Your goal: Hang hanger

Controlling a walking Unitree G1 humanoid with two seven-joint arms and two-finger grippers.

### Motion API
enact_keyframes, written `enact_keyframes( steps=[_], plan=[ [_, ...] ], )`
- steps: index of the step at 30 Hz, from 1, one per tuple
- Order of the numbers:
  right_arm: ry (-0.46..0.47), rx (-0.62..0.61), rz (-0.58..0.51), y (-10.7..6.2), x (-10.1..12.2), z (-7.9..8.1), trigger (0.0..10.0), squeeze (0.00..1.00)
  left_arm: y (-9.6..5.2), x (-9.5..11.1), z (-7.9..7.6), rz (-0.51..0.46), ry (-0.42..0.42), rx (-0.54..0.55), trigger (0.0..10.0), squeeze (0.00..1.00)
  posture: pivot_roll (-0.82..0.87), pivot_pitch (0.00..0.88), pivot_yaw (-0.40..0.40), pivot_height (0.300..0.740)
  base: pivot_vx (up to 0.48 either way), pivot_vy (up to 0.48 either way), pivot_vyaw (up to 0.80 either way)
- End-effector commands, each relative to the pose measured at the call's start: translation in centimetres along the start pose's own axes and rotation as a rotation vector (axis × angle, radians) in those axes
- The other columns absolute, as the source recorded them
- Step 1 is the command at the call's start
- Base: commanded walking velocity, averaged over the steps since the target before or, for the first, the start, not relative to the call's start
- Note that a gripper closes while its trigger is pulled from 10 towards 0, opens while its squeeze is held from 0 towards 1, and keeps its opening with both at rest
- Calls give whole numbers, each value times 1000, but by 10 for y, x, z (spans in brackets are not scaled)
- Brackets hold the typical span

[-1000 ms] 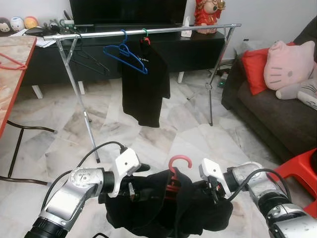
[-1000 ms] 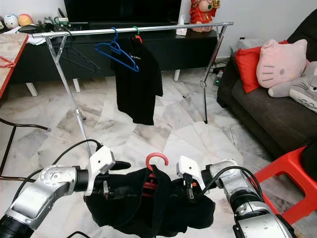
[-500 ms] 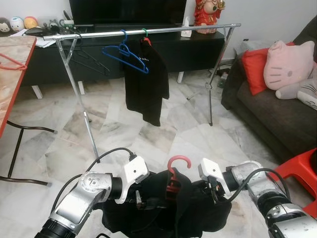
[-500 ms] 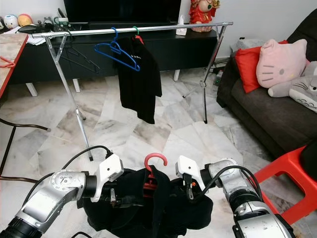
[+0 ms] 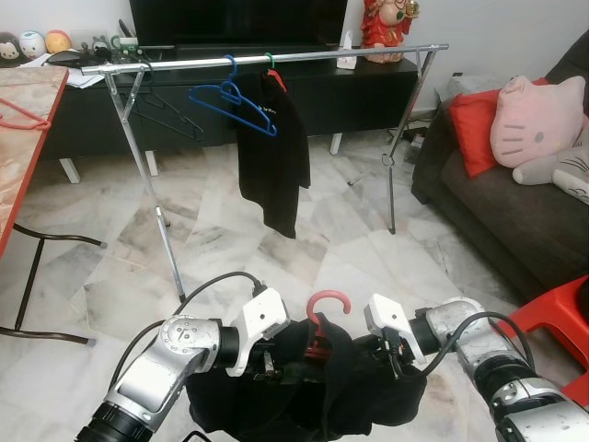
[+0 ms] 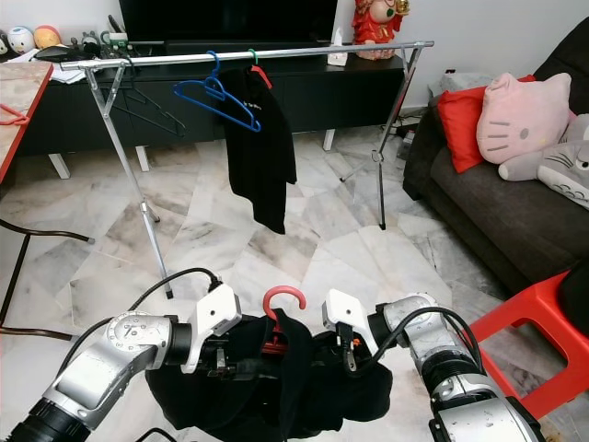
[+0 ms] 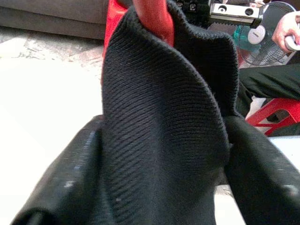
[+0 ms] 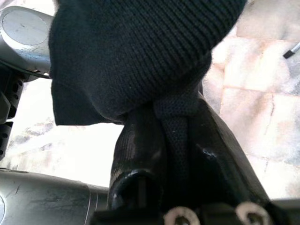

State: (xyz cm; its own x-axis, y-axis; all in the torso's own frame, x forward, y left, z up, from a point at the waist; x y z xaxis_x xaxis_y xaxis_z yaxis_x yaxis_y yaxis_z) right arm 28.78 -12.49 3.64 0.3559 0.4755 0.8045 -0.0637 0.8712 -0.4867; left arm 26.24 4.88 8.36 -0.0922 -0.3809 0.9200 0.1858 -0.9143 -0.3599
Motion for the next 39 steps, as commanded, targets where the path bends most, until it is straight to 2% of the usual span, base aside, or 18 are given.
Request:
enact_keyframes(
  steps=[1, 21, 37, 38, 39],
  plan=[
    [-42, -4, -39, -4, 13, -2, 0, 0, 3, -1, -5, 4, -2, -34, 0, 0, 43, 0, -121, 716, 0, 0, 0],
    [-58, -13, -45, -3, 18, -4, 0, 0, 4, -3, -16, 27, -2, -99, 0, 0, 41, 0, -122, 716, 0, 0, 0],
    [-66, -34, -32, -3, 18, -6, 0, 0, 5, -3, -17, 26, -4, -105, 0, 0, 41, 0, -126, 716, 0, 0, 0],
    [-73, -58, -25, -2, 17, -8, 6588, 0, 5, -3, -17, 25, -4, -101, 0, 0, 41, 0, -126, 716, 0, 0, 0],
    [-72, -66, -22, -2, 17, -9, 10000, 0, 5, -3, -17, 25, -4, -99, 0, 0, 41, 0, -126, 716, 0, 0, 0]
  ],
)
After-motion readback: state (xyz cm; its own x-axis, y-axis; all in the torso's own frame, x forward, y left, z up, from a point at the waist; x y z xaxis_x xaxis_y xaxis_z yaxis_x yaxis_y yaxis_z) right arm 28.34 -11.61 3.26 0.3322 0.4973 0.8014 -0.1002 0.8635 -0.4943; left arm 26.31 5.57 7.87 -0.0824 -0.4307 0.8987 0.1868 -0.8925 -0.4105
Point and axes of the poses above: a point about 5 cm out from each wrist's last joint towards the gripper, its own y axis pointing out of the wrist towards the gripper, its own x axis along the axis of the wrist's last joint, z = x × y, the point moved 5 cm from there along y, pointing out of the wrist towards the gripper, and after that the axes turned 12 degrees about y, right-handed, at the moved point
